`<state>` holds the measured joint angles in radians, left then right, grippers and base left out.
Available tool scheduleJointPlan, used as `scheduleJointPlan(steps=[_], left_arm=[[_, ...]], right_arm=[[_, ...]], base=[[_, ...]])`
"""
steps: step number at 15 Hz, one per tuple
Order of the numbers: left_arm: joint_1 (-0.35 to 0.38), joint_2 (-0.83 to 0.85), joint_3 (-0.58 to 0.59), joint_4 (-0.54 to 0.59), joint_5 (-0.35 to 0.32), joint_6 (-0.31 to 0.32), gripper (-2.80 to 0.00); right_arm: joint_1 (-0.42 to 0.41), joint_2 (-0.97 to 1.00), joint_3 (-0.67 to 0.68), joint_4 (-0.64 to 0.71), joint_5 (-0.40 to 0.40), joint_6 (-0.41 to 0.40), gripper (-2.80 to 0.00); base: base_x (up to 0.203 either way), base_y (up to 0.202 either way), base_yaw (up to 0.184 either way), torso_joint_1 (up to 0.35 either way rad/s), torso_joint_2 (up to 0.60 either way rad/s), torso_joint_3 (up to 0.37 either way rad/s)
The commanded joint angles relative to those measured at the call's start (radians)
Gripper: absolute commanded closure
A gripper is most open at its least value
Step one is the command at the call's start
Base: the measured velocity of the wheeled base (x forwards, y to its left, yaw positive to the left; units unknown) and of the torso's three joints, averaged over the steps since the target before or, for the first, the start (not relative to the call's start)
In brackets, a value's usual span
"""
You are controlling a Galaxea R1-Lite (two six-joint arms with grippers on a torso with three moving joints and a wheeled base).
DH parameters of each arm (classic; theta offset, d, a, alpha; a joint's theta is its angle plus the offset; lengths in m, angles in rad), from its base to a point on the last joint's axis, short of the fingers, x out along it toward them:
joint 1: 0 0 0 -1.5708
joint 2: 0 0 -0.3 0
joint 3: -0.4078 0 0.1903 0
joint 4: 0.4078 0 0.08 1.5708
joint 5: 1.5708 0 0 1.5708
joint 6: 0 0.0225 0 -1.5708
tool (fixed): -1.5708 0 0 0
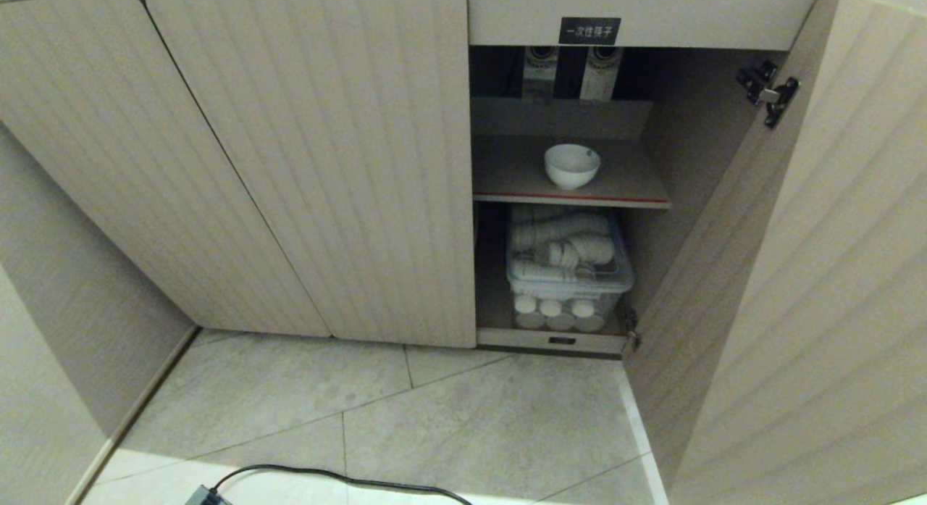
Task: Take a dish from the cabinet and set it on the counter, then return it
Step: Close the cabinet door
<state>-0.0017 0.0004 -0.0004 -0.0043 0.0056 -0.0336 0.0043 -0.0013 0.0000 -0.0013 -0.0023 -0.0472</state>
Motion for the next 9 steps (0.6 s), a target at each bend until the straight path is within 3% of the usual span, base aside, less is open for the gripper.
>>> scheduleJointPlan(steps=[1,9], left_arm=[[0.000,0.000,-0.001,0.000,0.000,-0.001,0.00],[0.000,0.000,0.000,0.000,0.001,0.000,0.00]], right_arm=[[0.000,0.001,0.000,0.000,-0.001,0.017,0.00],[0.000,0.001,0.000,0.001,-0.002,0.010,0.00]], base=[[0.000,0.000,0.000,0.000,0.00,0.000],[0.000,0.000,0.000,0.000,0.00,0.000]])
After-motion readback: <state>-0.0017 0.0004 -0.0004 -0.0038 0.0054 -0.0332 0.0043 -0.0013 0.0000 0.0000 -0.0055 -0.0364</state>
